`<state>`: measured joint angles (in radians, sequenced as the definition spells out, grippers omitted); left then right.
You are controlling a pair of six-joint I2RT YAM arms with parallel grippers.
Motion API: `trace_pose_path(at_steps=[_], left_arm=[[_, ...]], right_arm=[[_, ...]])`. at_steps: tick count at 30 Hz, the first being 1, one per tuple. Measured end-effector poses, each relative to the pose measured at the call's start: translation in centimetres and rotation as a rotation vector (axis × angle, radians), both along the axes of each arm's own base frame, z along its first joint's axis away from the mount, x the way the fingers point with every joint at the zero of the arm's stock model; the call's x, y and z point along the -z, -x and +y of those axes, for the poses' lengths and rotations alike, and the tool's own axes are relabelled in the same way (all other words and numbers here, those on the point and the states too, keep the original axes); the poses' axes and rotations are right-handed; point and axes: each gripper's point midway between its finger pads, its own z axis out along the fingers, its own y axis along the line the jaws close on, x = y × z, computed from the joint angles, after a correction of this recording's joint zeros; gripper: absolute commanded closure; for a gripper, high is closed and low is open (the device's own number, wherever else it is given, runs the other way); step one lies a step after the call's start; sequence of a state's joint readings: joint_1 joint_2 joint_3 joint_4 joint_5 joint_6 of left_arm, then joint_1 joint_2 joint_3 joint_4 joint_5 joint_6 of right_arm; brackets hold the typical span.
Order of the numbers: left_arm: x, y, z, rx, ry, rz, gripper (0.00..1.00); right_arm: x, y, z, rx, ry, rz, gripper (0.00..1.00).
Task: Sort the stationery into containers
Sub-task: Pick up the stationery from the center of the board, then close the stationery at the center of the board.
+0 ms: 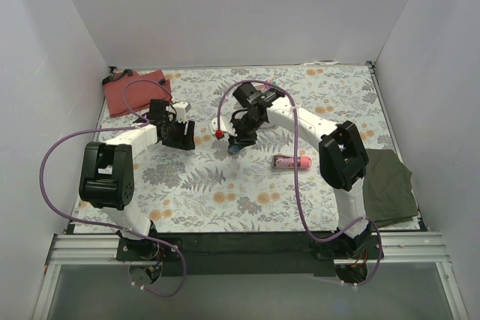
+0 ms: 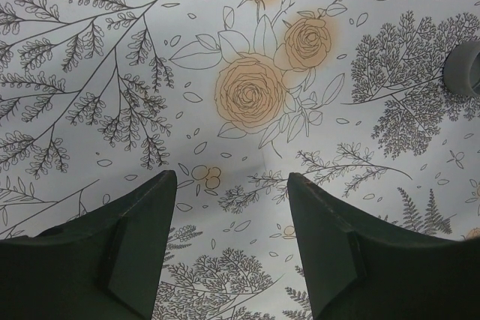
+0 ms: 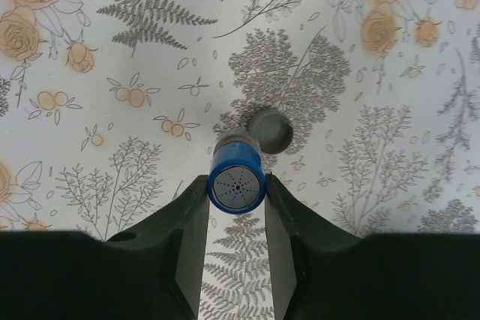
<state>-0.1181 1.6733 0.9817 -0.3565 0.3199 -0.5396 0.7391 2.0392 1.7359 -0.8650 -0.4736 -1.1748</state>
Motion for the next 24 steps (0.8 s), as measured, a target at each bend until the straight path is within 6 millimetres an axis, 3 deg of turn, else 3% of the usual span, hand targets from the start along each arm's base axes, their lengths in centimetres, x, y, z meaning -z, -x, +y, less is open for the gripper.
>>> trace_pose_path(at_steps=[4,24], left_arm=[[0.2,0.2,0.0,0.0,-0.001,0.005,0.4],[0.2,0.2,0.0,0.0,-0.001,0.005,0.4]], right_arm=[[-1.1,-0.7,0.6,0.006,-0.026,-0.025,0.98],[0.1,-2.6,0.9,0.064,-0.027,-0.035,0.98]])
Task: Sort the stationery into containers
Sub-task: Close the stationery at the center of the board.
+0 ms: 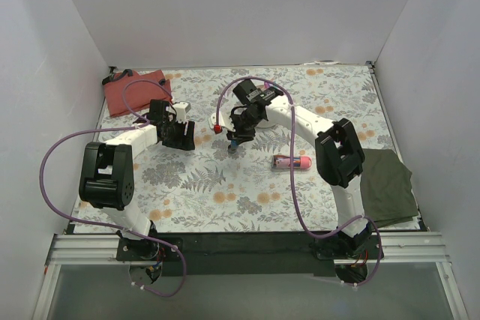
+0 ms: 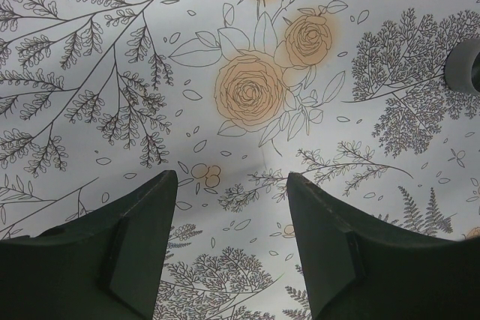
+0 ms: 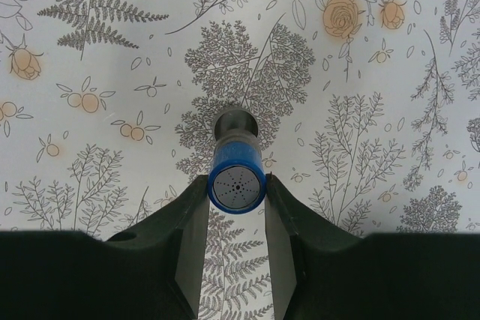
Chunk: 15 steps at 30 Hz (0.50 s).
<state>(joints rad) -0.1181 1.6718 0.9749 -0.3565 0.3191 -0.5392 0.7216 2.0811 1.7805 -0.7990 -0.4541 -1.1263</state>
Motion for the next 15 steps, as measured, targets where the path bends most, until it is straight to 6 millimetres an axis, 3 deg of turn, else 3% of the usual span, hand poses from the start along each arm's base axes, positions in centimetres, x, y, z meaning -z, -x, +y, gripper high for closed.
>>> trace_pose_path(at_steps=[15], left_arm=[[0.01,0.0,0.0,0.0,0.0,0.0,0.4]], right_arm=[[-0.95,-0.39,0.94,-0.01,-0.047,-0.007,0.98]])
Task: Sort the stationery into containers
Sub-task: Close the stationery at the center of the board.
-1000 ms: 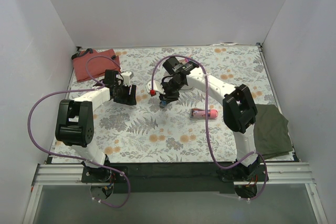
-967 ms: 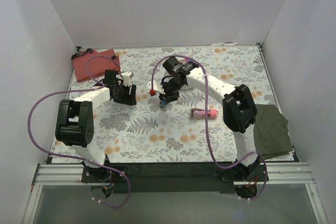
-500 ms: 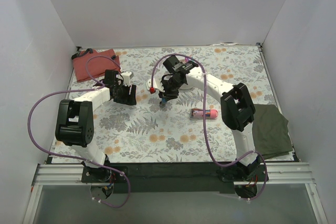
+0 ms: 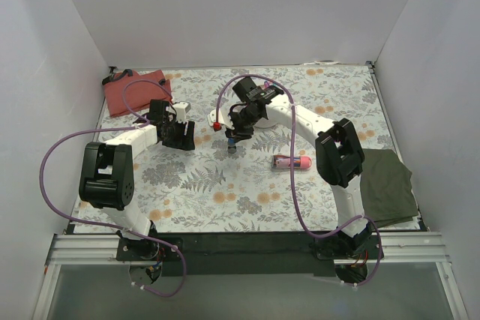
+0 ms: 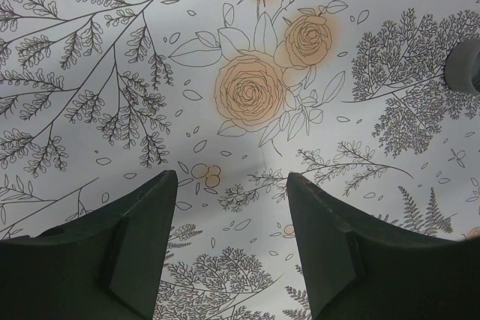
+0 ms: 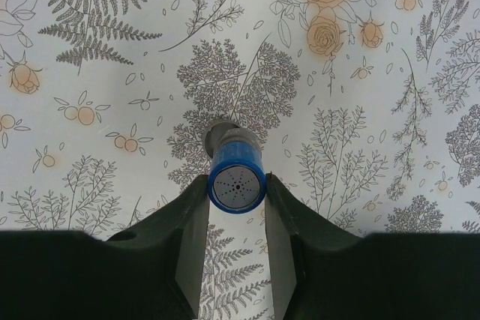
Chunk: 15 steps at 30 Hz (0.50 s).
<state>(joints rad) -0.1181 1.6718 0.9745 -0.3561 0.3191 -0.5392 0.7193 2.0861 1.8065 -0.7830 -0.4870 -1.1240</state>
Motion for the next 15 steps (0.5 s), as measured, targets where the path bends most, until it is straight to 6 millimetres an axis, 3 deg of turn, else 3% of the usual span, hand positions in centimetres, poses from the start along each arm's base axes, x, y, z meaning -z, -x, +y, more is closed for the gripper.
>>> trace_pose_path(at_steps=[15], left_arm=[[0.0,0.04,-0.19,0.006,0.0,-0.001,0.41]], right_arm=[[0.2,0.41,0.08,-0.008,-0.002,0.014,0.98]])
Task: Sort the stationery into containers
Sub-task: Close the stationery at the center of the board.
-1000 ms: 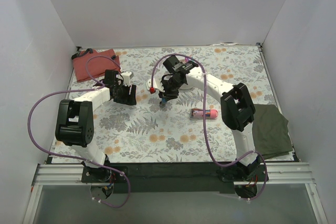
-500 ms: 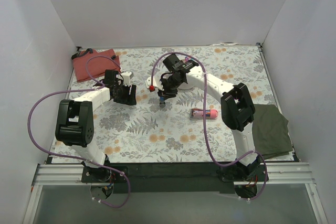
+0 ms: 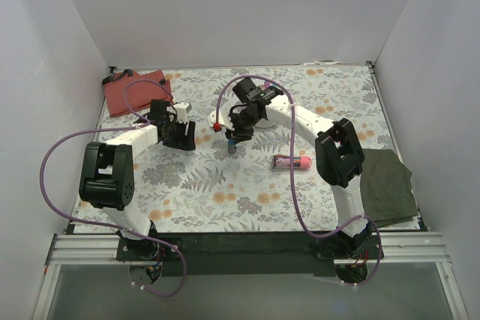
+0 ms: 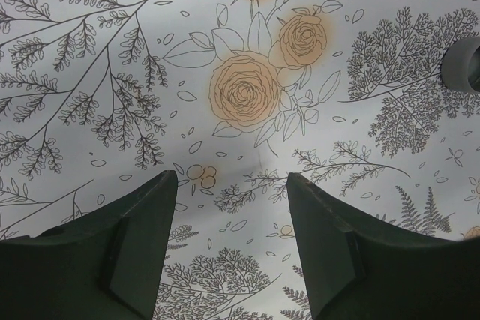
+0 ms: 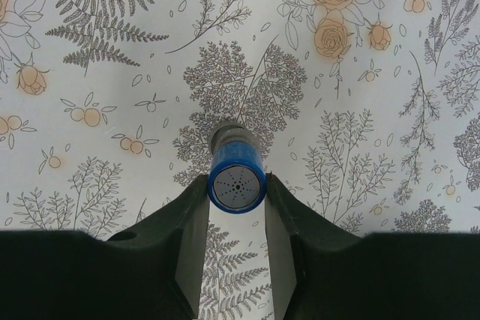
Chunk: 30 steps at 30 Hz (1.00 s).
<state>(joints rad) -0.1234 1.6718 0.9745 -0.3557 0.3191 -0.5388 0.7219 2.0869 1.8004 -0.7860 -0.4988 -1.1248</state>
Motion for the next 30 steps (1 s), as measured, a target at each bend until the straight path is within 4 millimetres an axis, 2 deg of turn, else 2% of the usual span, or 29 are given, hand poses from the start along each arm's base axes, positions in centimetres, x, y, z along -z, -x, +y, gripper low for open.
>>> trace_pose_path(at_steps=[11,30], left_arm=[[0.1,0.3,-0.7,0.022,-0.004,0.002,0.4],[0.4,0.4,-0.7,0.024,-0.005,0.009,0.4]], right_arm=[[2.0,0.6,-0.5,-0.004,0.033,0.034,0.98],[1.6,0.0,-0.1,-0.004,0.013,0.032,0.99]])
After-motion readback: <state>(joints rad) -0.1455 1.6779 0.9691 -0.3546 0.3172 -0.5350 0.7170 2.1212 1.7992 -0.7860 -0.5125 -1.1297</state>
